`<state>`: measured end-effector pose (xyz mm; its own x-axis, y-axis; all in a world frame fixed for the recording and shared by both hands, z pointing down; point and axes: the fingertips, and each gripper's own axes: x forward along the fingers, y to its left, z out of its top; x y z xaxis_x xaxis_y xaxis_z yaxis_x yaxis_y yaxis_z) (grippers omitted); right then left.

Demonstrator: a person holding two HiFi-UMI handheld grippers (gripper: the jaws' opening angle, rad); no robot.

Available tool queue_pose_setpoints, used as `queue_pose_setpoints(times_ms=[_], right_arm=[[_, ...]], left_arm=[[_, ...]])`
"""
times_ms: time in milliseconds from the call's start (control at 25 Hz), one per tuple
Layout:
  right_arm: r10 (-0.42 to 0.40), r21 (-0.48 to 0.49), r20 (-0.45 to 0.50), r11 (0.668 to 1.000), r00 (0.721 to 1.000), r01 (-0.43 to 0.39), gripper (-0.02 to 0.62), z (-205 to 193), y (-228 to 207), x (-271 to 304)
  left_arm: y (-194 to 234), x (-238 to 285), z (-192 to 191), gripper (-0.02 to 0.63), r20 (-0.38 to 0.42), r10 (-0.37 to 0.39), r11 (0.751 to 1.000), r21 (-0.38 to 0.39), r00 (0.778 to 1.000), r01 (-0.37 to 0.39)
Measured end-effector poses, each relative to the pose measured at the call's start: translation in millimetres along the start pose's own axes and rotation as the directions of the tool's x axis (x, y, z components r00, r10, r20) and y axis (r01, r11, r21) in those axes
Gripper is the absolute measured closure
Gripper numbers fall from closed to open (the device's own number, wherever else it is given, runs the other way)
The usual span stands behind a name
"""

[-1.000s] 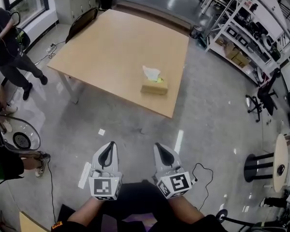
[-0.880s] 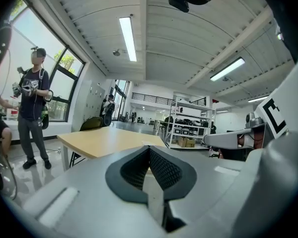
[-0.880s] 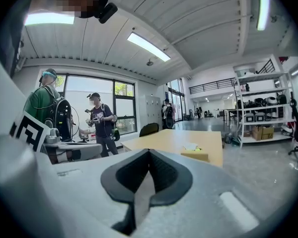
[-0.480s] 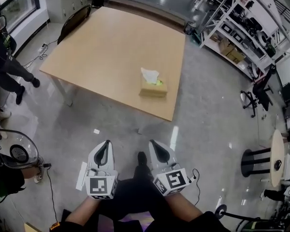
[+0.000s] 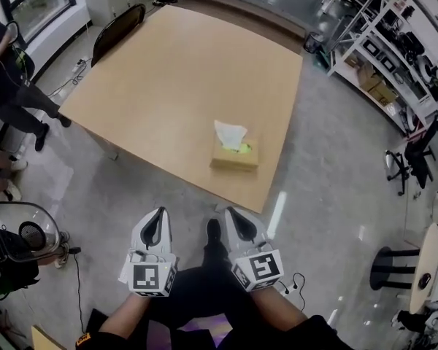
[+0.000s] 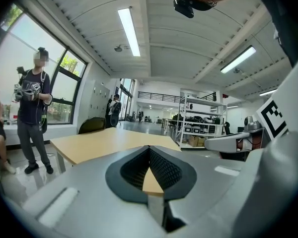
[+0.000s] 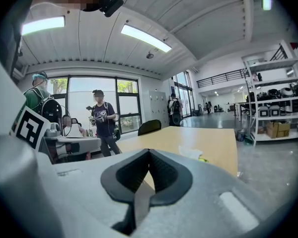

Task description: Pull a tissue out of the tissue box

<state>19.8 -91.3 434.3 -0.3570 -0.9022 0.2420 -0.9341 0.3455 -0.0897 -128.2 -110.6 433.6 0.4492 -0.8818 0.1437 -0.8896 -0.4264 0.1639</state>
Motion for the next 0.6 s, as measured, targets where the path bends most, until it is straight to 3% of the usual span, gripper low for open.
queue_pose_setpoints(times_ms=[360,600], right_arm=[[0.088,-0.039,-0.030,0.995,0.996,-0.089,0.601,24.7,-98.0,56.4],[0.181,-0.079,-0.095,0.979,0.979,-0.189,0.601,18.6,-134.1,84.4]], left_arm=[[-39.5,104.2,20.2,0.588,-0.016,0.062,0.998,0.026,0.998,-0.062],[-53.1,147.3,18.3,0.588,-0.010,0.112,0.993,0.036,0.994,-0.111]])
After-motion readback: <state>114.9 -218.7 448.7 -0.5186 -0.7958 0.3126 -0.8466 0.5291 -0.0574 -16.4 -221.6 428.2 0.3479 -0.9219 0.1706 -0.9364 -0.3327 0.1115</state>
